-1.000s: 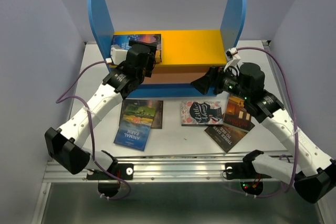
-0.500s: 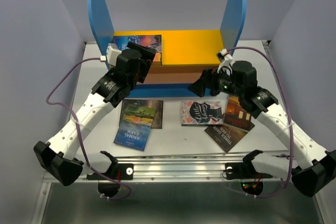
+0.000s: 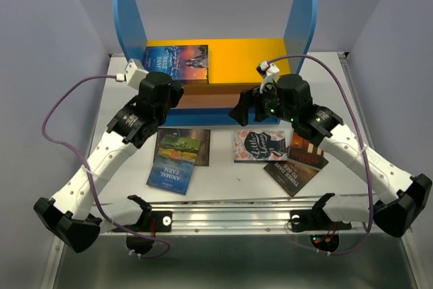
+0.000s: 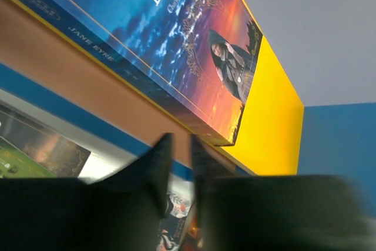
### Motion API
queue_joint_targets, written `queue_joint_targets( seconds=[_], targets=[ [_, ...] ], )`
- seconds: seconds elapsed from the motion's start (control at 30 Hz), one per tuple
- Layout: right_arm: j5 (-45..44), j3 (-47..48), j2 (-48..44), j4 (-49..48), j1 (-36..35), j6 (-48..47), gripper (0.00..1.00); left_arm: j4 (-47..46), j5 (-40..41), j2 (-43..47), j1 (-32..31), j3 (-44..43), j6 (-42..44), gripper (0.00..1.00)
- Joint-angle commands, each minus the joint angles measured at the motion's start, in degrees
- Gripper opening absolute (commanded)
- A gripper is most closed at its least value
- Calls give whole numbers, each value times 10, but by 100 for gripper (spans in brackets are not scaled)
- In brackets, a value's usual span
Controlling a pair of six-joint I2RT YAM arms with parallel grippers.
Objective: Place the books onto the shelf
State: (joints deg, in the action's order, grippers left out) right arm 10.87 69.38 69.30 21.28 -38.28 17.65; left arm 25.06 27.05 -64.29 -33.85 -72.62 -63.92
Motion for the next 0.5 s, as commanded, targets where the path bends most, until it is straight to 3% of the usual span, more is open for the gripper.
queue_joint_targets(
  seconds=[0.0, 0.03, 0.13, 0.2, 0.47],
  targets=[
    [-68, 70, 25, -4, -29, -53, 93, 19, 28, 13, 15, 13, 35, 8],
    [-84, 81, 36, -4, -36, -57, 88, 18, 28, 14, 18, 17, 37, 1],
    [-106, 120, 88, -4, -49, -79, 55, 13, 30, 19, 29, 27, 47, 0],
    [-118, 140, 109, -4, -55, -87, 46, 13, 30, 20, 35, 31, 50, 0],
    [-141, 229, 189, -7, -60, -117, 33, -5, 21, 11, 77, 40, 77, 0]
  ],
)
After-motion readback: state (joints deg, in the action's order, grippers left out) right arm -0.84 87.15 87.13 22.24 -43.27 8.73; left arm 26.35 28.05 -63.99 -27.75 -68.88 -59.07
